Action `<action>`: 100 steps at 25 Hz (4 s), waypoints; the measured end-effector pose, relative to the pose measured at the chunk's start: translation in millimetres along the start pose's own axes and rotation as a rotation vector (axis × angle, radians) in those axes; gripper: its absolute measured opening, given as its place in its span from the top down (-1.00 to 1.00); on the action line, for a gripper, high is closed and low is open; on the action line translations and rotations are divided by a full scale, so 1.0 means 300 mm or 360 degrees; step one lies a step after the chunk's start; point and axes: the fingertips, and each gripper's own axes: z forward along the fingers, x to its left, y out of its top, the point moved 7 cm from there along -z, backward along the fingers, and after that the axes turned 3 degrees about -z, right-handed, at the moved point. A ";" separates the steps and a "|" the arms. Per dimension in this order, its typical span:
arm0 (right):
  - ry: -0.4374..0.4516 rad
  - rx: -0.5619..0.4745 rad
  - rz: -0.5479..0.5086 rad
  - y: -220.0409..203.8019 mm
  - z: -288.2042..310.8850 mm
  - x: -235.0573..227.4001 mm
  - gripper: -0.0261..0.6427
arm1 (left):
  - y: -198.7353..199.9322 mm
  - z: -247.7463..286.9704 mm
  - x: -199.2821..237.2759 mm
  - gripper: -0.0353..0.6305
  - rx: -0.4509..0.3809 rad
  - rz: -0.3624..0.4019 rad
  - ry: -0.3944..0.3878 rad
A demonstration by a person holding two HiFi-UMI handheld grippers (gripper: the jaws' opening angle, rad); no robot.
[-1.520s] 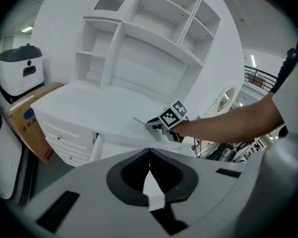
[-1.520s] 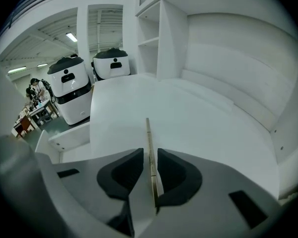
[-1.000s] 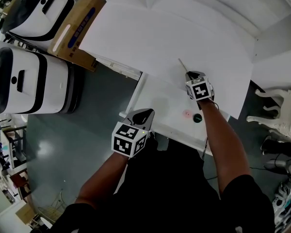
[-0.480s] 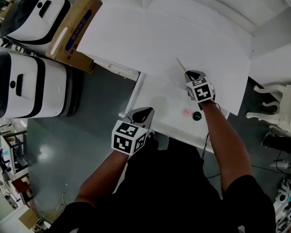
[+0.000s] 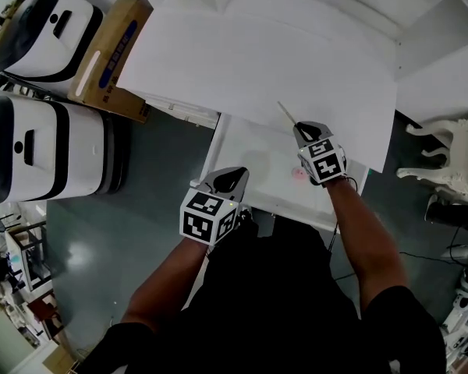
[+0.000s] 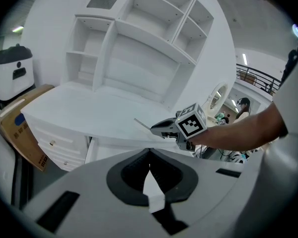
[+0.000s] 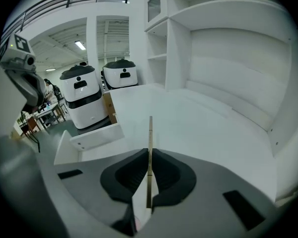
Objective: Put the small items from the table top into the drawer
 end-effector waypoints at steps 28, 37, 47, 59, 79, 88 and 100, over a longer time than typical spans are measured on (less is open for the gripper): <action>0.0191 0.0457 -0.0068 -0.416 0.127 0.353 0.79 | -0.109 -0.041 -0.043 0.88 0.0083 -0.0003 0.0021; 0.0172 0.0563 -0.0026 -0.496 0.178 0.359 0.79 | -0.140 -0.032 -0.051 0.88 0.0121 0.0000 0.0020; 0.0193 0.0611 -0.0030 -0.532 0.209 0.374 0.78 | -0.166 -0.022 -0.058 0.88 0.0155 0.0001 0.0032; 0.0222 0.0597 0.0007 -0.519 0.187 0.372 0.78 | -0.165 -0.039 -0.059 0.88 0.0126 -0.0014 0.0038; 0.0100 -0.0009 0.0447 -0.226 -0.187 0.360 0.79 | -0.097 -0.114 -0.102 0.88 -0.0075 0.0164 -0.0118; -0.0011 -0.0444 0.0653 -0.078 -0.525 0.419 0.84 | -0.053 -0.164 -0.182 0.88 -0.0146 0.0263 -0.0293; -0.0095 -0.0563 0.0723 -0.111 -0.790 0.429 0.84 | -0.061 -0.178 -0.318 0.88 -0.0195 0.0345 -0.0374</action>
